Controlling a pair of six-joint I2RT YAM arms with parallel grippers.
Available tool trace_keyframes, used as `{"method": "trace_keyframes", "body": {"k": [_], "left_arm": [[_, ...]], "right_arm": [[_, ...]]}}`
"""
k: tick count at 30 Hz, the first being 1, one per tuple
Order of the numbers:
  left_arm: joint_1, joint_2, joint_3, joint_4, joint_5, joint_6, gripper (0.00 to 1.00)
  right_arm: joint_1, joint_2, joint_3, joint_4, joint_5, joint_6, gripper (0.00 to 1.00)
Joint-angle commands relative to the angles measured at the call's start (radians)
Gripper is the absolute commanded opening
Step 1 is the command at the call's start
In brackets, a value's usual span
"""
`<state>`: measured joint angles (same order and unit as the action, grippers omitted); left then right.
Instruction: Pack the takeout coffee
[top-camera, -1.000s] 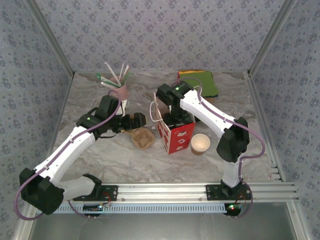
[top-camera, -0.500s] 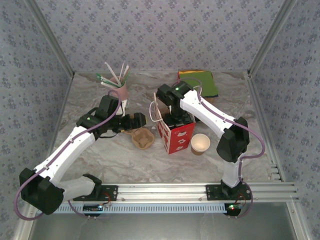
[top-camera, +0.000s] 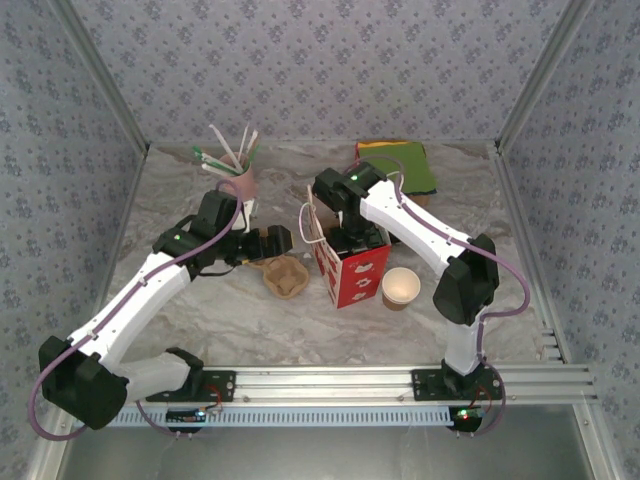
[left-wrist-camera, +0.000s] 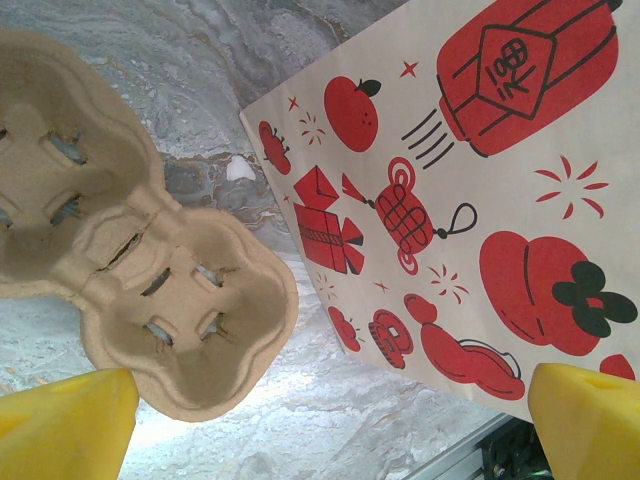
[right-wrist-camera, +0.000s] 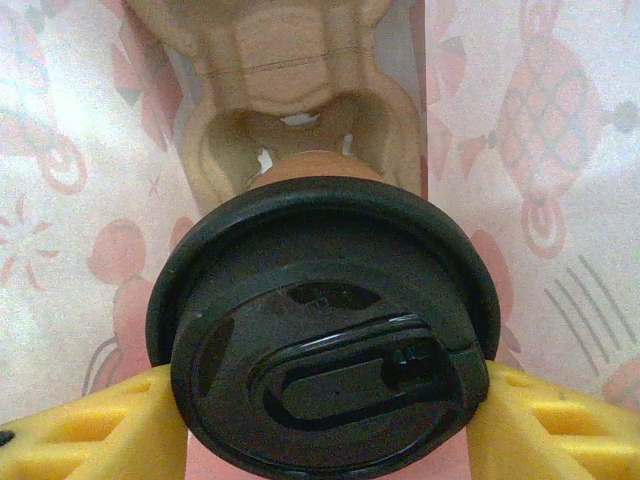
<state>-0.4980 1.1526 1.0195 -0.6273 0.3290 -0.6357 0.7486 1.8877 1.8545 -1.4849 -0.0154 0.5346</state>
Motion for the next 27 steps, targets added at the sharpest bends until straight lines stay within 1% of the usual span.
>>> {"method": "trace_keyframes", "body": {"k": [1, 20, 27], "left_arm": [[-0.008, -0.012, 0.016, 0.004, 0.010, 0.021, 1.00], [-0.007, -0.007, 0.016, 0.006, 0.008, 0.019, 1.00], [-0.007, -0.002, 0.017, 0.005, 0.008, 0.022, 1.00]], "right_arm": [[0.001, -0.024, 0.015, -0.023, 0.000, 0.004, 0.65], [-0.012, 0.011, 0.076, -0.036, 0.005, -0.019, 0.65], [-0.015, 0.013, 0.073, -0.034, 0.005, -0.022, 0.65]]}}
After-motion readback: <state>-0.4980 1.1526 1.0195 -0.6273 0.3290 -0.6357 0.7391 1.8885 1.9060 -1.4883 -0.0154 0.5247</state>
